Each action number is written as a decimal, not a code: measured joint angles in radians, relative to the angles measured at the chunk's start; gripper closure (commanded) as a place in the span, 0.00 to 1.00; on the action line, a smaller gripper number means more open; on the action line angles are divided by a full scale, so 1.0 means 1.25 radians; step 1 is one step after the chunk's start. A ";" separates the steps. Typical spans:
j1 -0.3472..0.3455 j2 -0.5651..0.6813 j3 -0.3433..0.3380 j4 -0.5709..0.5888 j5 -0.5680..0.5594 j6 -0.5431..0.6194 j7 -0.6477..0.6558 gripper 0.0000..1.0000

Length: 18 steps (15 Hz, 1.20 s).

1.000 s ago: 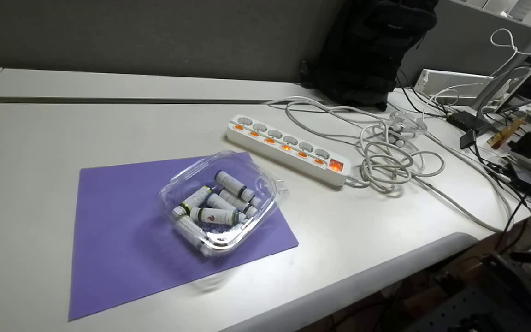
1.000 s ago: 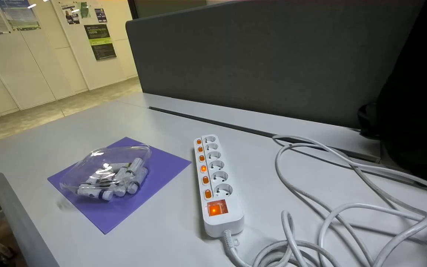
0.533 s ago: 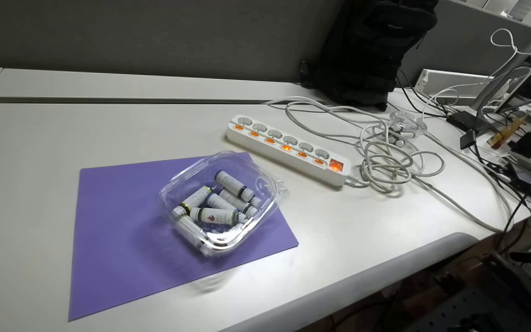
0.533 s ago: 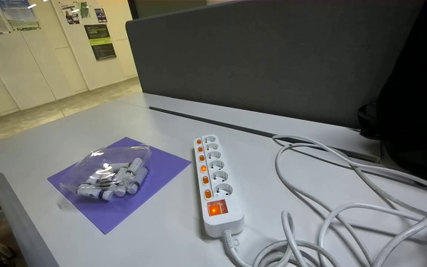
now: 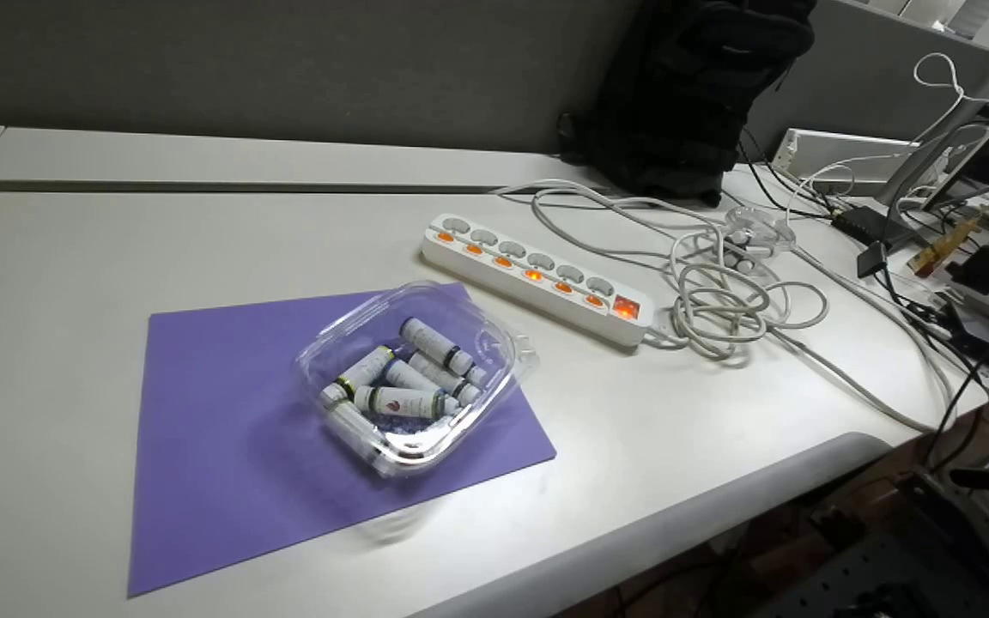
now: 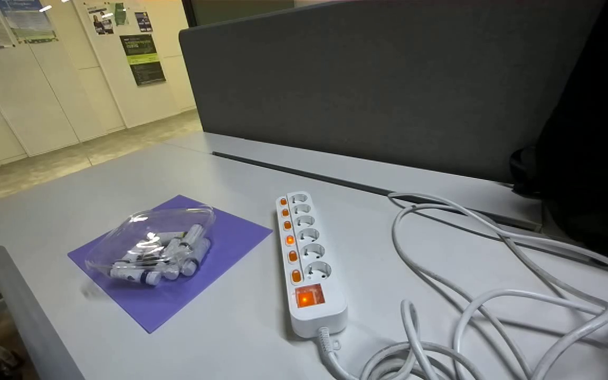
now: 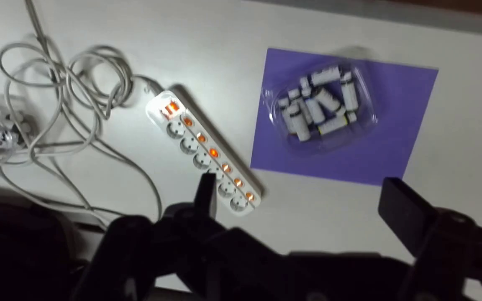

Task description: Turn off the fourth switch on the extension cable.

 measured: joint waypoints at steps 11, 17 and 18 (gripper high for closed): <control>-0.085 0.172 -0.047 -0.070 -0.003 0.443 0.051 0.84; -0.092 0.319 -0.055 -0.024 -0.006 0.473 0.067 0.99; -0.092 0.340 -0.055 -0.015 -0.006 0.470 0.068 0.99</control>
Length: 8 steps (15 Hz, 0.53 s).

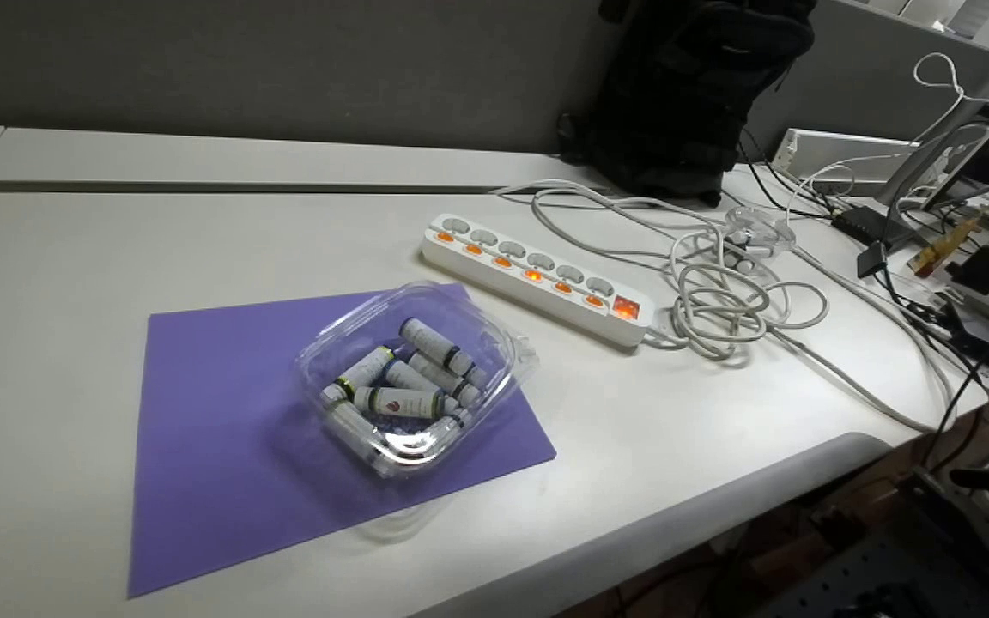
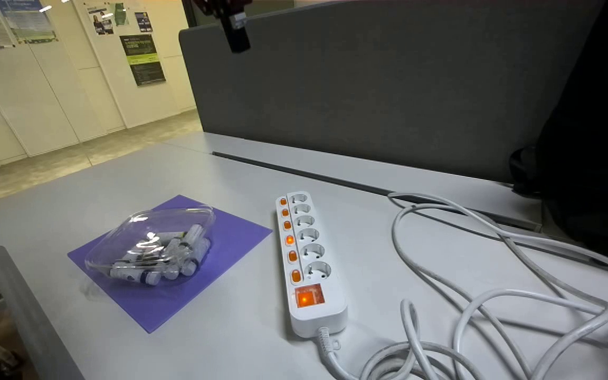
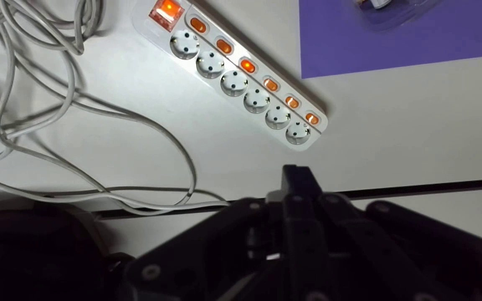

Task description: Turn off the fourth switch on the extension cable.

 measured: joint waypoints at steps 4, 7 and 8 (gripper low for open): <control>0.000 0.038 0.000 0.021 0.000 -0.001 0.000 1.00; 0.003 0.039 -0.002 0.020 0.001 0.000 -0.003 1.00; 0.004 0.040 -0.002 0.016 0.001 0.005 -0.003 1.00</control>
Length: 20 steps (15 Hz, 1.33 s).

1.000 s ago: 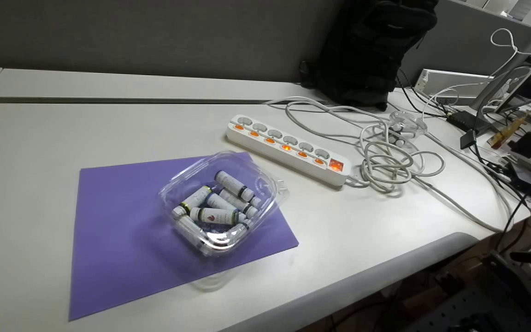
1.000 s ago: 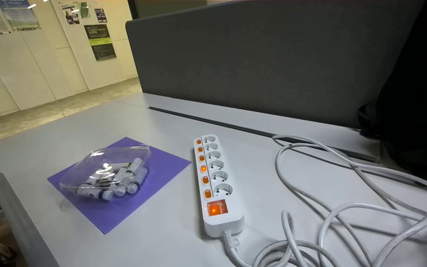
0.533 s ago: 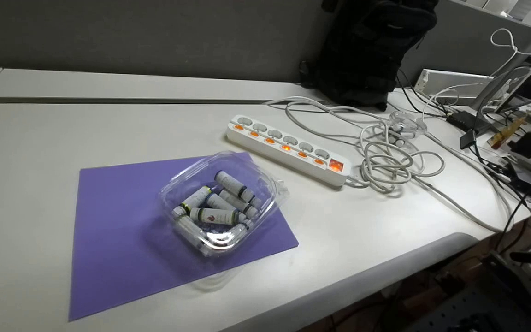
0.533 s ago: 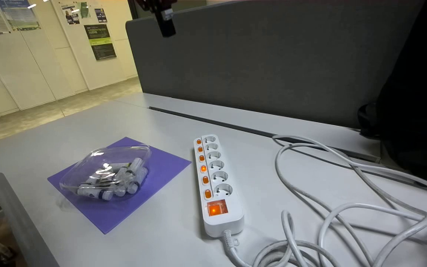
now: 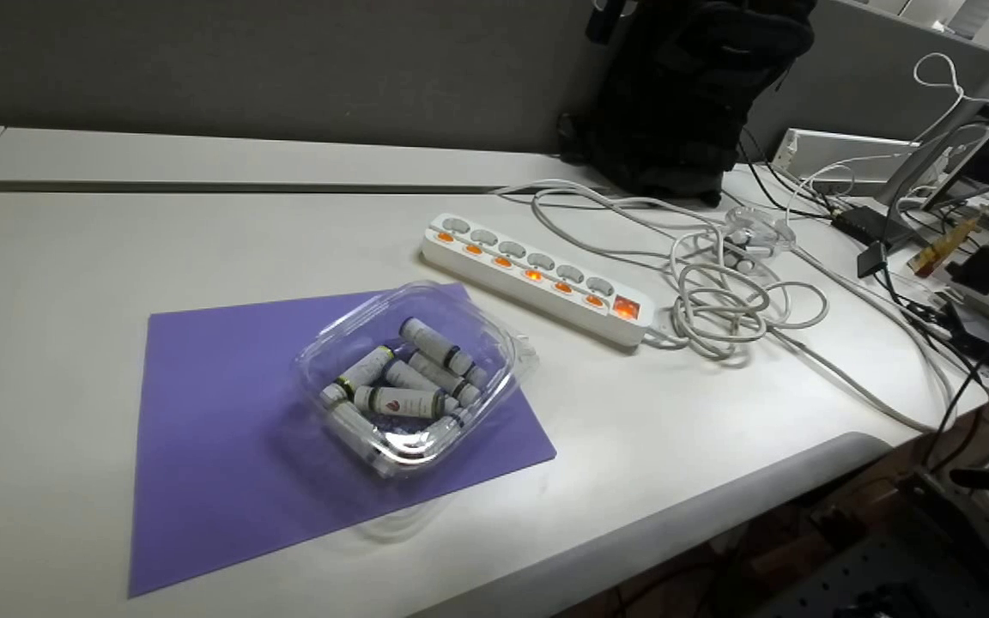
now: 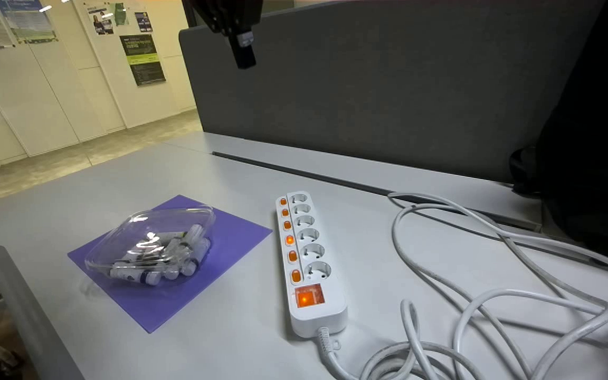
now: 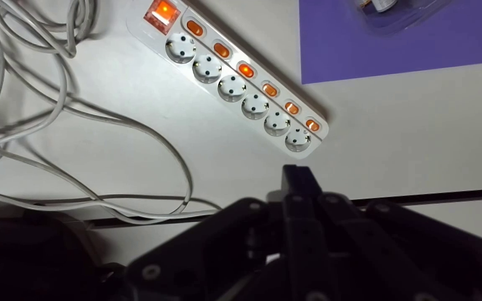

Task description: Turn off the fourth switch on the extension cable.

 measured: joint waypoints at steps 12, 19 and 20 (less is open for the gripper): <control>0.001 0.221 -0.032 0.103 0.001 0.029 0.002 1.00; 0.017 0.376 -0.046 0.204 -0.003 -0.016 0.003 1.00; 0.021 0.393 -0.051 0.211 -0.007 -0.017 0.005 1.00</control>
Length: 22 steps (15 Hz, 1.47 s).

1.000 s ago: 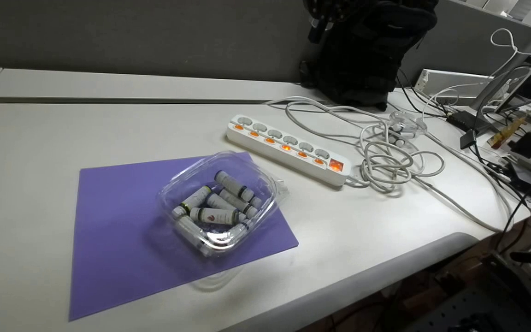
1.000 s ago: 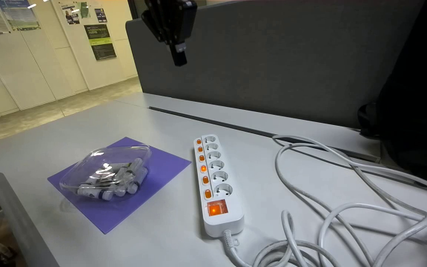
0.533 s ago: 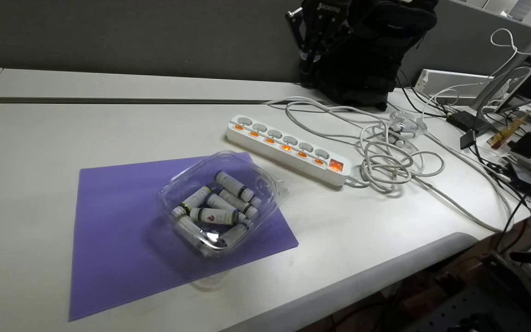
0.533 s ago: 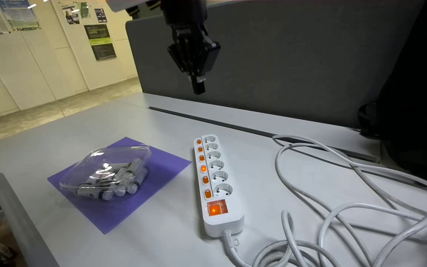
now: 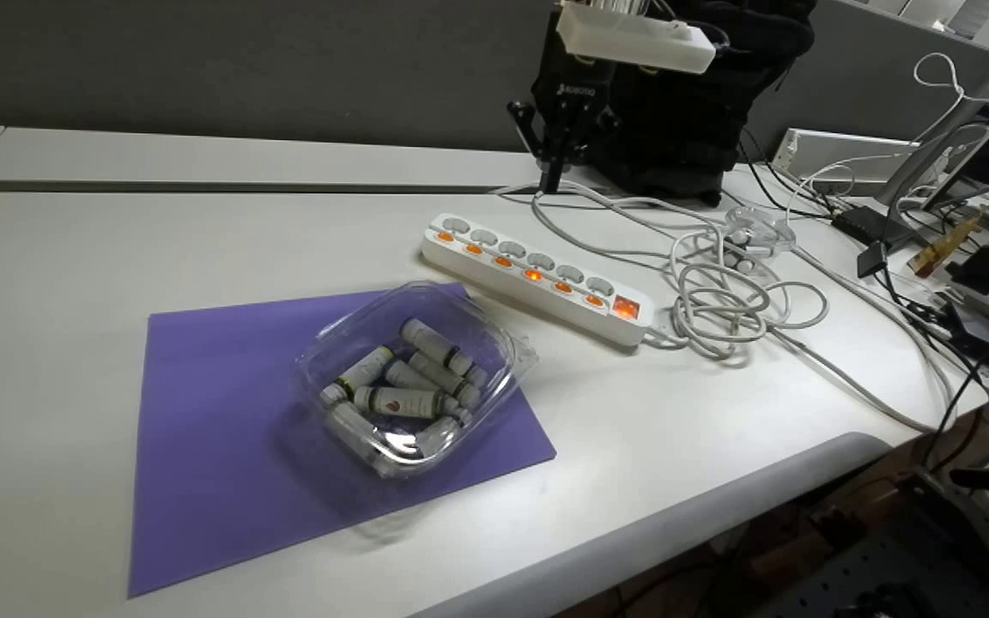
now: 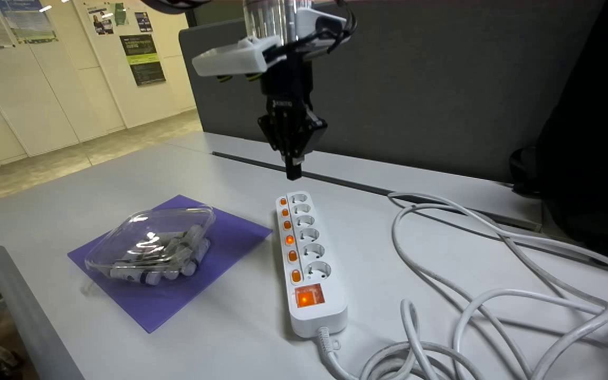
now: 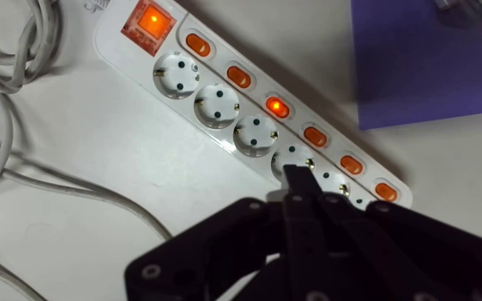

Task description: Turn off the fourth switch on the extension cable.

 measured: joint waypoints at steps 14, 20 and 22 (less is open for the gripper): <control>0.052 0.117 -0.042 0.021 -0.047 0.000 0.027 1.00; 0.061 0.149 -0.042 0.018 -0.048 0.080 0.030 1.00; 0.064 0.154 -0.043 0.019 -0.048 0.088 0.030 1.00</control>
